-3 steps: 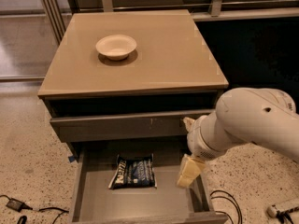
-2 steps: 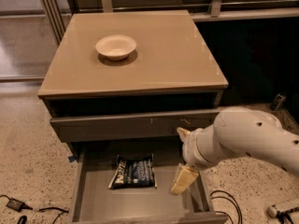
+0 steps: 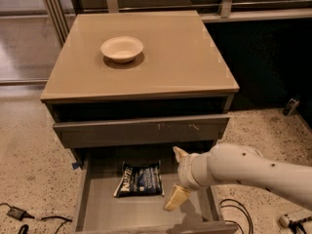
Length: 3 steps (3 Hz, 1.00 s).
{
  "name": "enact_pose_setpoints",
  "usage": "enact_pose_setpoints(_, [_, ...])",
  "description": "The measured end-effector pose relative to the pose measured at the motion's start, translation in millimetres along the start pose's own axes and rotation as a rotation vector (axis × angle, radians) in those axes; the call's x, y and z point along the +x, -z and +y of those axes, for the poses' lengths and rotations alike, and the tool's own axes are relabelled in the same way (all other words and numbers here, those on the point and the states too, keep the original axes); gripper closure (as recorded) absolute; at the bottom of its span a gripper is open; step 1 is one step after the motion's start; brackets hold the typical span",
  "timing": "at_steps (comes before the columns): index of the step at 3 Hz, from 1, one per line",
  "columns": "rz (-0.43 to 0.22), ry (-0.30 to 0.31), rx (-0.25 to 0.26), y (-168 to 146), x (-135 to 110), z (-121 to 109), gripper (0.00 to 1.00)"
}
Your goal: Pick blue chip bag from middle drawer and place on counter
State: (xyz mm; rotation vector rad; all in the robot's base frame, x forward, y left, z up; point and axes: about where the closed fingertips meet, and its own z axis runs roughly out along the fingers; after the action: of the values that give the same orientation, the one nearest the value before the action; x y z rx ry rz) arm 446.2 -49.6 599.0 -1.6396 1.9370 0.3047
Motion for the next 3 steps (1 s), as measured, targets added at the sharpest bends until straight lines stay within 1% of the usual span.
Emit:
enact_pose_setpoints(1, [0.006, -0.014, -0.017, -44, 9, -5, 0.00])
enact_pose_setpoints(2, [0.057, -0.056, -0.070, -89, 1, -15, 0.00])
enact_pose_setpoints(3, [0.056, -0.056, -0.070, -89, 1, -15, 0.00])
